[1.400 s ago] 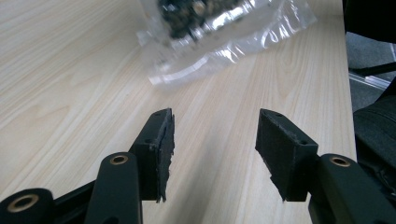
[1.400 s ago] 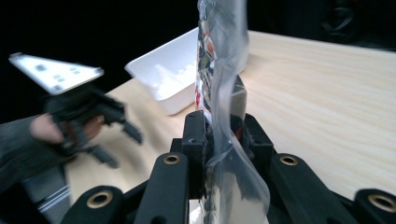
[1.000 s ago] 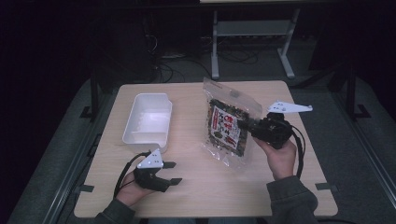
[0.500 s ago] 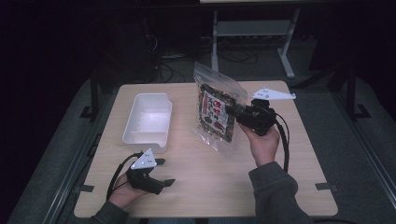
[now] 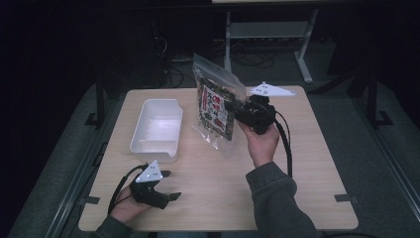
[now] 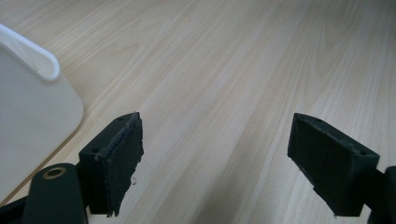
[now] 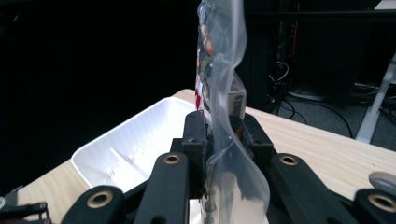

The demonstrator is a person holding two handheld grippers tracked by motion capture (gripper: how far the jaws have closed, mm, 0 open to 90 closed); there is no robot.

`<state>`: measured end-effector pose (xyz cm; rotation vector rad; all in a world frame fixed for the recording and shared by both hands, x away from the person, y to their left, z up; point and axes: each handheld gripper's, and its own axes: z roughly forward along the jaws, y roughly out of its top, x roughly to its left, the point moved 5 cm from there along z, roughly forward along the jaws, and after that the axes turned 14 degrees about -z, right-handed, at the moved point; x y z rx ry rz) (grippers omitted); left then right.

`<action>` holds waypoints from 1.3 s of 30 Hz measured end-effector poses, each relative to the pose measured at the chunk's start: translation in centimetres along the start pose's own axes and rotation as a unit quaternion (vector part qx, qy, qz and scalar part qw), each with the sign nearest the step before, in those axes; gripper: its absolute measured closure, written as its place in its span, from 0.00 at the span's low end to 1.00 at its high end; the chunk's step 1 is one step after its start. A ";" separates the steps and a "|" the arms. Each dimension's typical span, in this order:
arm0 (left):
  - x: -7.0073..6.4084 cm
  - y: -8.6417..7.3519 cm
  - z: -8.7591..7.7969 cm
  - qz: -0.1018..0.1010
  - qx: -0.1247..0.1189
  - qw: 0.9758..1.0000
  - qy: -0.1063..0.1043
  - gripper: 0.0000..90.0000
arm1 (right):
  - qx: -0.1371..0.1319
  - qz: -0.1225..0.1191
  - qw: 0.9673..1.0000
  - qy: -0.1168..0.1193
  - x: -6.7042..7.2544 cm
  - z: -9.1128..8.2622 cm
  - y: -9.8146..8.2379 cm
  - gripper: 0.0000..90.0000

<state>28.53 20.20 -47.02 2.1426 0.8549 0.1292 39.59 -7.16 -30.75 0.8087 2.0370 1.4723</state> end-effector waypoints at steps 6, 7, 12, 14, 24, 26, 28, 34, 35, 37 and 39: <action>0.2 -0.1 -0.1 0.000 0.001 1.000 0.002 0.20 | -0.012 0.003 1.000 -0.002 0.8 1.8 1.2 0.84; 0.2 -0.1 -0.1 -0.002 0.001 1.000 0.003 0.19 | -0.013 0.006 1.000 0.000 0.9 2.1 1.4 0.84; 0.2 -0.1 0.0 -0.003 0.003 1.000 -0.002 0.20 | -0.023 0.016 1.000 0.001 1.6 4.3 2.3 0.84; 0.1 -0.1 -0.1 -0.001 0.004 1.000 -0.002 0.20 | -0.024 0.017 1.000 0.001 1.8 5.0 2.5 0.84; 0.4 -0.3 -0.6 -0.004 0.004 1.000 0.000 0.20 | -0.026 0.014 1.000 -0.002 2.7 7.1 3.6 0.84; 0.5 -0.3 -0.7 -0.006 0.001 1.000 0.001 0.20 | -0.026 0.011 1.000 -0.005 2.9 7.4 3.8 0.84; 0.6 -0.4 -0.8 -0.009 -0.001 1.000 0.001 0.20 | -0.028 0.010 1.000 -0.006 3.0 7.7 4.0 0.84; 0.8 -0.5 -1.0 -0.009 -0.001 1.000 0.004 0.20 | -0.030 0.008 0.999 -0.010 3.2 8.5 4.6 0.84; 0.9 -0.6 -1.1 -0.012 -0.002 1.000 0.005 0.20 | -0.030 0.010 0.999 -0.011 3.3 8.7 4.6 0.84; 1.0 -0.6 -1.2 -0.012 -0.003 1.000 0.005 0.20 | -0.033 0.016 0.999 -0.008 3.3 9.2 4.9 0.84; 1.1 -0.8 -1.3 -0.013 -0.003 1.000 0.006 0.20 | -0.032 0.017 0.999 -0.010 3.3 9.4 4.9 0.84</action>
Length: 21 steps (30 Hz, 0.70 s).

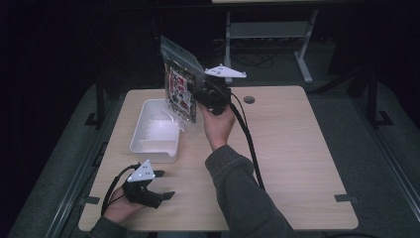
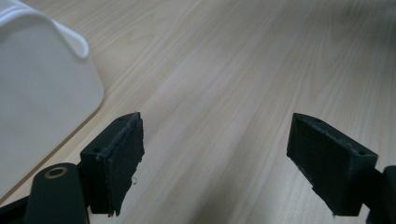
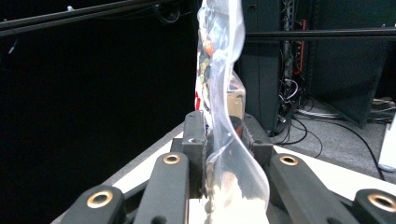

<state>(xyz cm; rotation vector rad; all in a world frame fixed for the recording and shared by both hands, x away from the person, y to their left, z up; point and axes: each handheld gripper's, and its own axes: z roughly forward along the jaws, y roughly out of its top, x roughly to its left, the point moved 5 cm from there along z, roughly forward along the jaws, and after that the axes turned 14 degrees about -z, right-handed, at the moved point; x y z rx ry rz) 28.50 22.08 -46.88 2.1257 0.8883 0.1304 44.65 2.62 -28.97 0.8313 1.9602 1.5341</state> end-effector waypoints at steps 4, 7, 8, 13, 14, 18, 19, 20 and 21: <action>0.3 -0.2 -0.2 -0.001 -0.001 1.000 0.003 0.20 | 0.000 0.000 1.000 -0.003 0.1 0.9 0.1 0.84; 0.4 -0.1 -0.4 -0.003 -0.002 1.000 0.003 0.21 | 0.005 -0.002 1.000 -0.004 0.4 1.6 0.1 0.84; 0.4 -0.1 -0.4 -0.004 -0.004 1.000 0.003 0.21 | 0.005 -0.003 1.000 -0.005 0.4 1.8 0.1 0.84; 0.5 -0.2 -0.4 -0.005 -0.004 1.000 0.004 0.21 | 0.005 -0.008 1.000 -0.005 1.1 3.1 0.2 0.84; 0.5 -0.2 -0.4 -0.003 -0.003 1.000 0.005 0.21 | 0.006 -0.012 1.000 -0.007 1.3 3.4 0.2 0.84; 0.5 -0.2 -0.4 -0.002 -0.001 1.000 0.005 0.21 | 0.011 -0.029 0.999 -0.009 2.2 4.4 0.2 0.84; 0.5 -0.2 -0.4 -0.002 -0.001 1.000 0.005 0.21 | 0.010 -0.028 1.000 -0.008 2.4 4.6 0.1 0.84; 0.5 -0.2 -0.4 -0.002 -0.001 1.000 0.005 0.21 | 0.010 -0.028 1.000 -0.008 2.6 4.9 0.1 0.84; 0.6 -0.2 -0.4 -0.002 -0.002 1.000 0.006 0.21 | 0.011 -0.029 0.999 -0.009 2.8 5.2 0.0 0.84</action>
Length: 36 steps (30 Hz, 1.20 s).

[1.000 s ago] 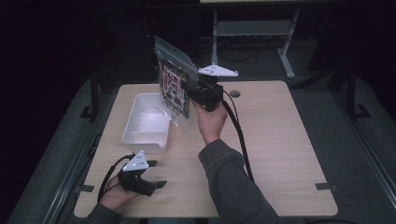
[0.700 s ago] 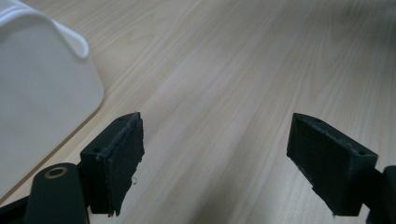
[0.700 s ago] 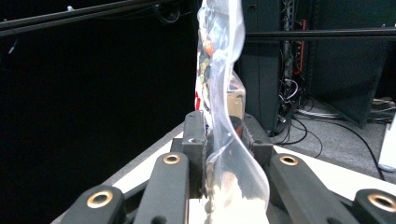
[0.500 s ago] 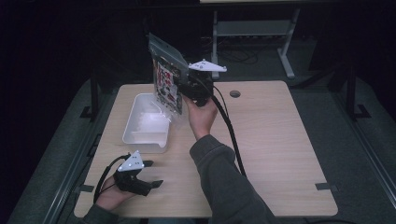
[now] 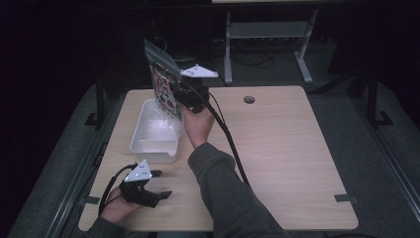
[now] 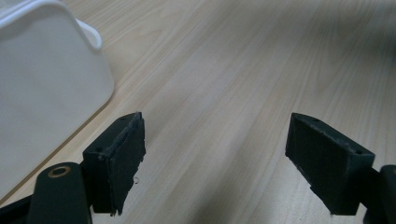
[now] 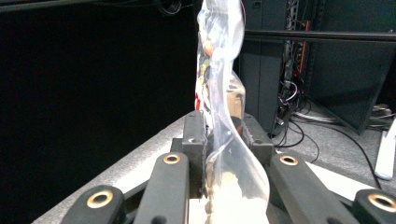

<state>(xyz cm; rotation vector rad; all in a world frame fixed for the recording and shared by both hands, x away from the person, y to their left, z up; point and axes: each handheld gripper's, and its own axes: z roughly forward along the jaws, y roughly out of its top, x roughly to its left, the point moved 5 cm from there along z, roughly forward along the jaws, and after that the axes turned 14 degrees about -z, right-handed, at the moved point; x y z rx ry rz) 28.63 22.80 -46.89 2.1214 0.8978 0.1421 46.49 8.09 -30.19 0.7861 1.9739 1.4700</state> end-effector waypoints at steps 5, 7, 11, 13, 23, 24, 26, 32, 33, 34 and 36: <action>0.3 -0.1 -0.1 -0.001 0.001 1.000 0.003 0.21 | 0.002 -0.002 1.000 -0.006 0.5 1.3 -0.1 0.84; 0.4 -0.1 -0.1 -0.003 0.000 1.000 0.003 0.21 | -0.003 0.000 1.000 -0.005 0.8 1.8 0.0 0.84; 0.4 0.0 -0.1 -0.006 -0.002 1.000 0.001 0.21 | -0.002 -0.001 1.000 -0.011 1.2 2.7 -0.2 0.84; 0.4 0.0 -0.1 -0.005 -0.002 1.000 0.001 0.21 | 0.000 -0.003 1.000 -0.014 1.4 3.0 -0.4 0.84; 0.6 -0.1 -0.1 -0.005 0.000 1.000 0.002 0.21 | 0.015 0.008 1.000 -0.017 1.7 4.5 -2.6 0.84; 0.6 -0.1 -0.1 -0.005 0.001 1.000 0.002 0.21 | 0.017 0.010 1.000 -0.018 1.8 4.6 -2.7 0.84; 0.6 -0.1 0.0 -0.002 0.004 1.000 0.003 0.21 | 0.018 0.014 1.000 -0.016 1.8 4.7 -3.0 0.84; 0.5 -0.1 0.0 -0.001 0.005 1.000 0.003 0.22 | 0.025 0.021 0.999 -0.019 2.0 5.2 -4.1 0.84; 0.5 -0.1 0.1 -0.001 0.005 1.000 0.003 0.22 | 0.026 0.025 0.999 -0.019 2.0 5.3 -4.4 0.84; 0.5 -0.1 0.0 -0.001 0.006 1.000 0.003 0.22 | 0.020 0.025 0.999 -0.020 2.1 5.3 -4.5 0.84; 0.5 -0.1 0.0 -0.001 0.005 1.000 0.003 0.22 | 0.018 0.023 0.999 -0.024 2.2 5.3 -4.5 0.84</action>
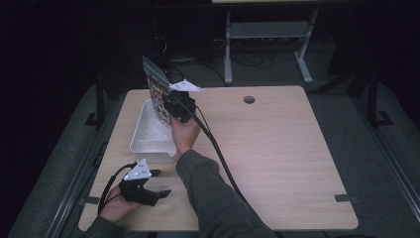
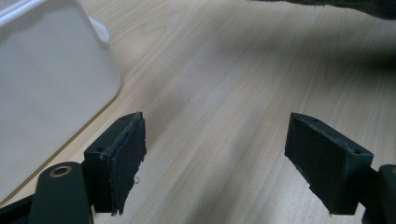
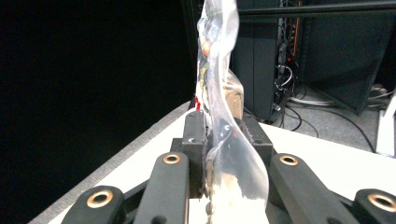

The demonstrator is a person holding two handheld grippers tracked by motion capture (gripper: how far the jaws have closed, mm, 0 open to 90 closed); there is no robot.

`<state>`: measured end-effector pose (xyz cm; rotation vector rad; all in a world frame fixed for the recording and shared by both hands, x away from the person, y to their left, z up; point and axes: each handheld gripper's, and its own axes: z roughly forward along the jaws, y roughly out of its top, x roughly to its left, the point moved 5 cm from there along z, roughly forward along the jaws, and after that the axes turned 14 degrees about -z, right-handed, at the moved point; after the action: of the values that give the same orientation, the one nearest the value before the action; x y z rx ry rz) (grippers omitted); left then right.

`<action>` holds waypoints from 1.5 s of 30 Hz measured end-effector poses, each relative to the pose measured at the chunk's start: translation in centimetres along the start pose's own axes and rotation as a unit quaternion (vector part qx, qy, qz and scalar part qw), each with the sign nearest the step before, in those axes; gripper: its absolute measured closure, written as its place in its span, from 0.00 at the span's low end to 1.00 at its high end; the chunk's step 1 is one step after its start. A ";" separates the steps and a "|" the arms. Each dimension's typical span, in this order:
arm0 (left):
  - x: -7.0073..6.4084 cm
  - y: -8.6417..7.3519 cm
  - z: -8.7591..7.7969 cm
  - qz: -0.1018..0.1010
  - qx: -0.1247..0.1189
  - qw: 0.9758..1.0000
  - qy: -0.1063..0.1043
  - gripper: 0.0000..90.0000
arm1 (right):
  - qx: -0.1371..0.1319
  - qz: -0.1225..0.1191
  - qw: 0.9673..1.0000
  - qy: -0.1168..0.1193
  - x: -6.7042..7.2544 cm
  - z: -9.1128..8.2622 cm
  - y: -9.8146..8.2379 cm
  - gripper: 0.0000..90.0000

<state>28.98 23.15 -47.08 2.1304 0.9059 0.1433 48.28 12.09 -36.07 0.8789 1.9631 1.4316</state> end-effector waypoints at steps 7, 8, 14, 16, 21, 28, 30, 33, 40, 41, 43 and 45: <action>-0.1 0.0 0.1 -0.001 -0.001 1.000 -0.002 0.22 | -0.003 0.000 1.000 -0.001 0.2 0.3 0.0 0.84; -0.1 0.0 0.1 0.000 -0.001 1.000 -0.002 0.22 | -0.001 0.002 1.000 0.000 0.2 0.4 -0.1 0.84; 0.0 0.0 0.1 0.001 0.000 1.000 0.000 0.22 | 0.006 0.002 1.000 -0.002 0.0 0.8 -1.3 0.83; 0.0 0.0 0.1 0.000 0.000 1.000 0.000 0.22 | 0.007 -0.001 1.000 0.005 -0.1 0.7 -1.4 0.80; 0.0 0.0 0.2 0.001 0.001 1.000 0.001 0.22 | 0.032 -0.018 0.999 0.031 -0.3 0.8 -1.5 0.62; 0.0 -0.1 0.2 0.001 0.004 1.000 0.001 0.22 | 0.102 -0.068 0.990 0.067 -1.0 1.2 -2.2 0.74; 0.0 -0.1 0.2 0.001 0.005 1.000 0.002 0.22 | 0.106 -0.081 0.989 0.067 -1.0 1.2 -2.3 0.75; 0.0 -0.1 0.2 0.003 0.006 1.000 0.002 0.22 | 0.107 -0.079 0.989 0.060 -0.8 1.1 -2.5 0.77; 0.0 -0.1 0.2 0.003 0.006 1.000 0.002 0.22 | 0.115 -0.100 0.987 0.041 -0.5 1.0 -2.8 0.78; 0.0 -0.1 0.2 0.003 0.006 1.000 0.002 0.22 | 0.114 -0.100 0.988 0.039 -0.4 1.0 -2.9 0.78; 0.0 -0.1 0.2 0.003 0.006 1.000 0.003 0.22 | 0.117 -0.107 0.987 0.035 -0.1 1.1 -3.1 0.78; 0.0 -0.1 0.2 0.003 0.006 1.000 0.003 0.22 | 0.114 -0.105 0.988 0.029 0.1 1.1 -3.2 0.79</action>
<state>28.97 23.04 -47.29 2.1442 0.9060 0.1465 48.46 12.07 -39.48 0.7067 2.2216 1.1414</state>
